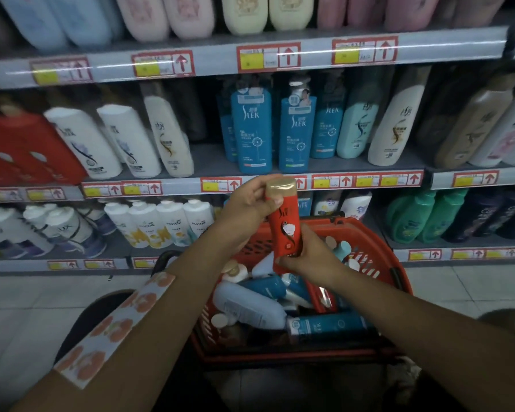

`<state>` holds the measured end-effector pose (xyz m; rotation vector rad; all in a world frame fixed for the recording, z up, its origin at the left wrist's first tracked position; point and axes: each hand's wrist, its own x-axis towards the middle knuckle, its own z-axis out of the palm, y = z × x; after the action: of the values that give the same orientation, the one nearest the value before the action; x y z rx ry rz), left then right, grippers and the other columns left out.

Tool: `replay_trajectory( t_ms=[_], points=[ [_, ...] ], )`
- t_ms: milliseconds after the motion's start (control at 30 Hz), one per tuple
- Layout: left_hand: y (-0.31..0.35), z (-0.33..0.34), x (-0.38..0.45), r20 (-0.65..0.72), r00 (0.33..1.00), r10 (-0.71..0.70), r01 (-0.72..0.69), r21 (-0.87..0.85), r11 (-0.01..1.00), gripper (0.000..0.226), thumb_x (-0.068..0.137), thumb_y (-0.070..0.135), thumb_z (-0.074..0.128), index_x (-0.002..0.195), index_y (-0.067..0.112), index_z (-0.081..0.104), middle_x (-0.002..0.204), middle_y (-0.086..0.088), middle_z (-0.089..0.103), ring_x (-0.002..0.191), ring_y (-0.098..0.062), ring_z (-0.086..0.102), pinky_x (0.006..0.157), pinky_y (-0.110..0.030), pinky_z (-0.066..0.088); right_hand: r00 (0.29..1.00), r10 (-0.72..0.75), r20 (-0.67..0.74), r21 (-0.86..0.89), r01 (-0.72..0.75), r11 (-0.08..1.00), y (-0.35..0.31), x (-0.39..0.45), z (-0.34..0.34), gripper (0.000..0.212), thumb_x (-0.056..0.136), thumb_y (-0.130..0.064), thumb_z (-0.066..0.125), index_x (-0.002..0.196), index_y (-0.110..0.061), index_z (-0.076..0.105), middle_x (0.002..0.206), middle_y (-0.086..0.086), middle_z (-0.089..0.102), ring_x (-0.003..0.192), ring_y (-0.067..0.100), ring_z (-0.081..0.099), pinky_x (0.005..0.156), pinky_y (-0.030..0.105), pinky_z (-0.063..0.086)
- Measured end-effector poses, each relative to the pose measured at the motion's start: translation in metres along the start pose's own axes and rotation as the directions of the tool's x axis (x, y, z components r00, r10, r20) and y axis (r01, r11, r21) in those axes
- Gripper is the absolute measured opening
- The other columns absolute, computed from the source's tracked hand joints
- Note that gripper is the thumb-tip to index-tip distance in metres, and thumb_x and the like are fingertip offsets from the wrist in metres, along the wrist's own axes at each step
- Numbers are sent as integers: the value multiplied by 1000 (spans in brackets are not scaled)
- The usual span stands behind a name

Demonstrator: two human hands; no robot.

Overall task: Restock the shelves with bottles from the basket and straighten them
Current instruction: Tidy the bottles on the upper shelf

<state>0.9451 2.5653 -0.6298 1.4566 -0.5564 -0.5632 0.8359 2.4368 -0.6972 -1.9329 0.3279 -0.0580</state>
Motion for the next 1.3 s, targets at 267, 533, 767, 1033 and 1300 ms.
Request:
replay_trajectory(
  t_ms=[267, 533, 767, 1033, 1300],
  points=[
    [87, -36, -39, -53, 976, 210, -205, 83, 975, 44, 97, 1, 60, 135, 24, 55, 132, -3, 66, 117, -15, 66, 94, -33, 56, 987, -163, 18, -4, 163, 987, -89, -9, 12, 63, 83, -15, 81, 135, -23, 45, 111, -4, 66, 97, 6, 66, 88, 29, 56],
    [219, -83, -55, -165, 914, 371, -344, 173, 923, 36, 96, 14, 66, 127, 31, 60, 127, 4, 70, 114, -16, 68, 97, -41, 55, 928, -370, 51, -16, 371, 929, -235, 1, -5, 48, 93, -24, 71, 132, -32, 44, 123, -7, 65, 108, 6, 65, 97, 29, 54],
    [305, -114, -69, -182, 852, 490, -428, 296, 854, 28, 100, 20, 62, 128, 20, 60, 120, 2, 73, 106, -14, 71, 83, -28, 59, 887, -461, 34, -48, 462, 885, -332, 11, -8, 54, 95, -36, 68, 142, -32, 43, 132, -7, 62, 117, 11, 60, 101, 38, 51],
    [345, -147, -79, -199, 820, 536, -448, 359, 819, 25, 102, 17, 56, 119, 33, 66, 114, 6, 75, 109, -12, 70, 92, -33, 57, 844, -534, 46, 4, 534, 845, -387, 21, 14, 46, 98, -31, 63, 139, -32, 43, 127, -9, 61, 110, 9, 62, 76, 26, 59],
    [377, -170, -86, -221, 794, 567, -448, 418, 790, 33, 103, 13, 53, 131, 28, 64, 116, 6, 74, 111, -11, 68, 99, -37, 55, 816, -576, 50, 8, 577, 817, -433, 28, 28, 42, 98, -34, 63, 136, -36, 43, 128, -7, 62, 110, 15, 63, 85, 43, 61]
  ],
)
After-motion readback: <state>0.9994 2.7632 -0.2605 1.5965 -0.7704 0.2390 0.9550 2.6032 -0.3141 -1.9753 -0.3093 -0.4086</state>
